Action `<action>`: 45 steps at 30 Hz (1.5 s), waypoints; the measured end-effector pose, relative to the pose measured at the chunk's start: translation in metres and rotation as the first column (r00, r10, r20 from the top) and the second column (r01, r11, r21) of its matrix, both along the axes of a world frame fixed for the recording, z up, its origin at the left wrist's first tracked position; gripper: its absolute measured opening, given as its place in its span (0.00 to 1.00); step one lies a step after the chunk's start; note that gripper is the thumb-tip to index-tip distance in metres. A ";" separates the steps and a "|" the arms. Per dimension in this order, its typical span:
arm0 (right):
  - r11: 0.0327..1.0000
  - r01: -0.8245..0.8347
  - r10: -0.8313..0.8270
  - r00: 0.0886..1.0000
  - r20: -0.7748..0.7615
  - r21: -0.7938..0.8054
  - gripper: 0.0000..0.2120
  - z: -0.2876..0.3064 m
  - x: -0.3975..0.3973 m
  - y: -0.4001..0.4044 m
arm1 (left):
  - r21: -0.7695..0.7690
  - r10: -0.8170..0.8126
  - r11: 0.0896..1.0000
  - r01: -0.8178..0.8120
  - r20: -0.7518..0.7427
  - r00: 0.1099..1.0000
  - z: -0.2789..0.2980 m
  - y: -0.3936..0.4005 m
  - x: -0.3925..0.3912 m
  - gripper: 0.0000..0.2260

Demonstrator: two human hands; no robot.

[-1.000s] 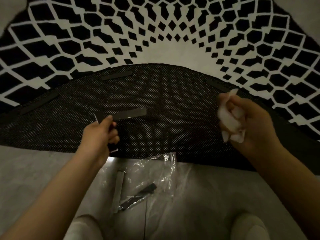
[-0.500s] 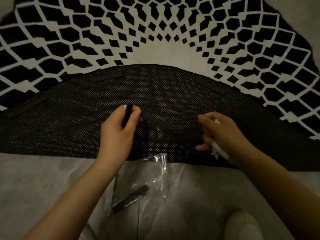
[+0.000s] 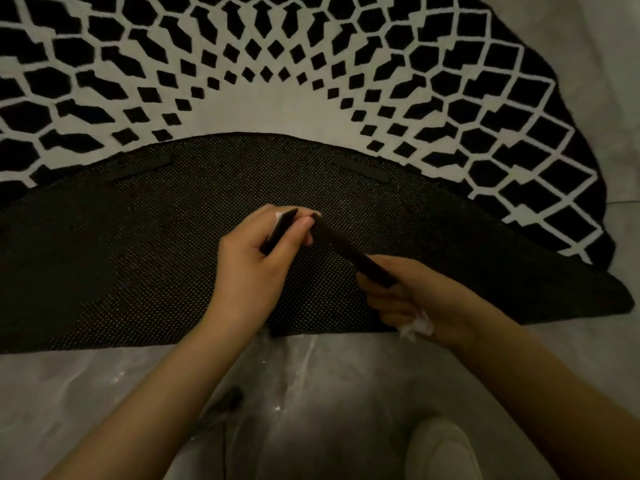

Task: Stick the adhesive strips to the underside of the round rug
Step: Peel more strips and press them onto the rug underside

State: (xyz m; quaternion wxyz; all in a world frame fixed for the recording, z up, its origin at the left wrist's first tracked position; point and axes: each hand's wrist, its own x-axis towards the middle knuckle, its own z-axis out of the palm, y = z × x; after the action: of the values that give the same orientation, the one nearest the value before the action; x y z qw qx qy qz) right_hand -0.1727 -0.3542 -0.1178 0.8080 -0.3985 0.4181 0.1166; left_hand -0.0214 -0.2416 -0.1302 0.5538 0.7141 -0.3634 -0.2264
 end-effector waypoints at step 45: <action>0.561 -0.150 -0.461 0.761 -0.457 -0.814 0.06 -0.091 -0.178 -0.139 | 0.887 -0.935 0.351 0.301 0.315 0.161 -0.065 -0.175 -0.188 0.19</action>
State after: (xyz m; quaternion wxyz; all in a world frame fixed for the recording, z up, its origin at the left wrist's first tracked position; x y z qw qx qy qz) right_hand -0.3509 -0.4928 -0.2089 0.3505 -0.6185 0.7021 -0.0407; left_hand -0.2097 -0.4165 -0.1955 -0.1393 0.6151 -0.7496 -0.2010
